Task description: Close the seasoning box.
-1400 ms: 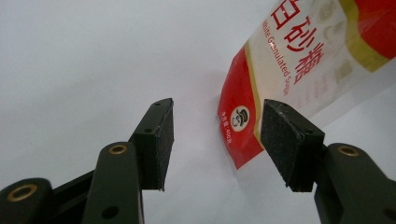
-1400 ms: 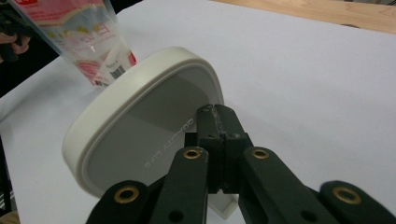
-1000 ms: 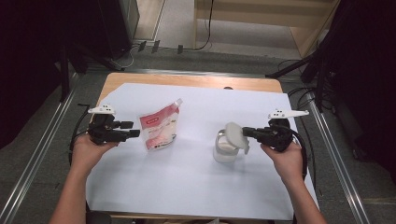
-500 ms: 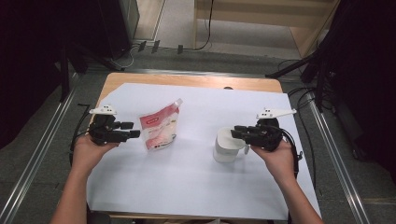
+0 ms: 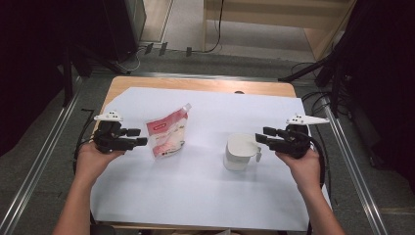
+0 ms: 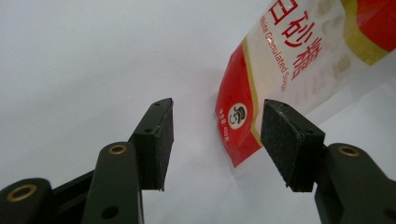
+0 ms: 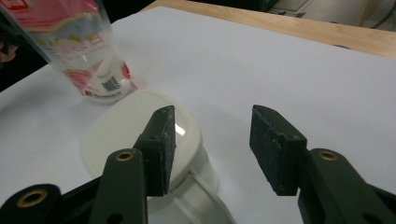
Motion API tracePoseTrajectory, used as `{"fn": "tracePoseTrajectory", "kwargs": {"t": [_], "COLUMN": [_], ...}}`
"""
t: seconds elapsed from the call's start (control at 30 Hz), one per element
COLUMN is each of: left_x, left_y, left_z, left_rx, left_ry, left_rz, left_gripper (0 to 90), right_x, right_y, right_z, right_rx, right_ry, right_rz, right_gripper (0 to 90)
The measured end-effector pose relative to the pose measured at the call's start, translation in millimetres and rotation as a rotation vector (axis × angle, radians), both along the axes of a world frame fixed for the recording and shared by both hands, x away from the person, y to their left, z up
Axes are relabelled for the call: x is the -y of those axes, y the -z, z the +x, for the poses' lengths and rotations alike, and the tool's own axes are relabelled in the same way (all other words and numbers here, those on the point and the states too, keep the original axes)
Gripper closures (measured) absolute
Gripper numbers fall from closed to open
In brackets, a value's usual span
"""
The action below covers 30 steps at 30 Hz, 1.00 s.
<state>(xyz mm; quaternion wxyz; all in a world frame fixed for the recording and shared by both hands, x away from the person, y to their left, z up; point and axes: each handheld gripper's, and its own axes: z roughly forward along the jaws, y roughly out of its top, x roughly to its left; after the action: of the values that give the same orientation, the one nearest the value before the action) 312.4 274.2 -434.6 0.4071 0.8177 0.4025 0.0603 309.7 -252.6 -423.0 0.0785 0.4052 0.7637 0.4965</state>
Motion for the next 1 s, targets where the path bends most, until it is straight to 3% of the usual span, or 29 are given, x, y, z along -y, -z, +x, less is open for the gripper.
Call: {"fn": "tracePoseTrajectory", "kwargs": {"t": [0.4,0.5,0.63,0.7,0.83,1.0], "left_x": [5.5,5.6,4.3,4.8,4.9,4.7], "left_y": [0.4,0.1,-1.4,-1.2,-1.0,-0.1], "left_z": [3.9,3.4,2.1,1.6,1.7,2.5], "left_rx": [-0.007,-0.002,0.012,0.012,0.018,0.007], "left_ry": [0.018,0.014,0.010,0.003,0.006,0.007], "left_rz": [0.020,0.006,0.018,0.002,0.012,0.012], "left_gripper": [44.0,43.9,43.9,43.9,43.6,43.4], "right_x": [34.1,42.9,49.4,51.4,52.1,54.2], "right_y": [8.1,12.2,17.4,21.4,30.7,39.4], "right_z": [-1.8,-3.0,-3.1,-2.1,2.0,7.4], "right_rx": [0.008,0.016,0.027,0.047,0.029,-0.032], "right_ry": [0.091,0.120,0.133,0.143,0.167,0.184], "right_rz": [-0.003,-0.005,-0.024,-0.041,-0.077,-0.057], "right_gripper": [47.5,45.7,44.2,43.3,41.2,40.1]}}
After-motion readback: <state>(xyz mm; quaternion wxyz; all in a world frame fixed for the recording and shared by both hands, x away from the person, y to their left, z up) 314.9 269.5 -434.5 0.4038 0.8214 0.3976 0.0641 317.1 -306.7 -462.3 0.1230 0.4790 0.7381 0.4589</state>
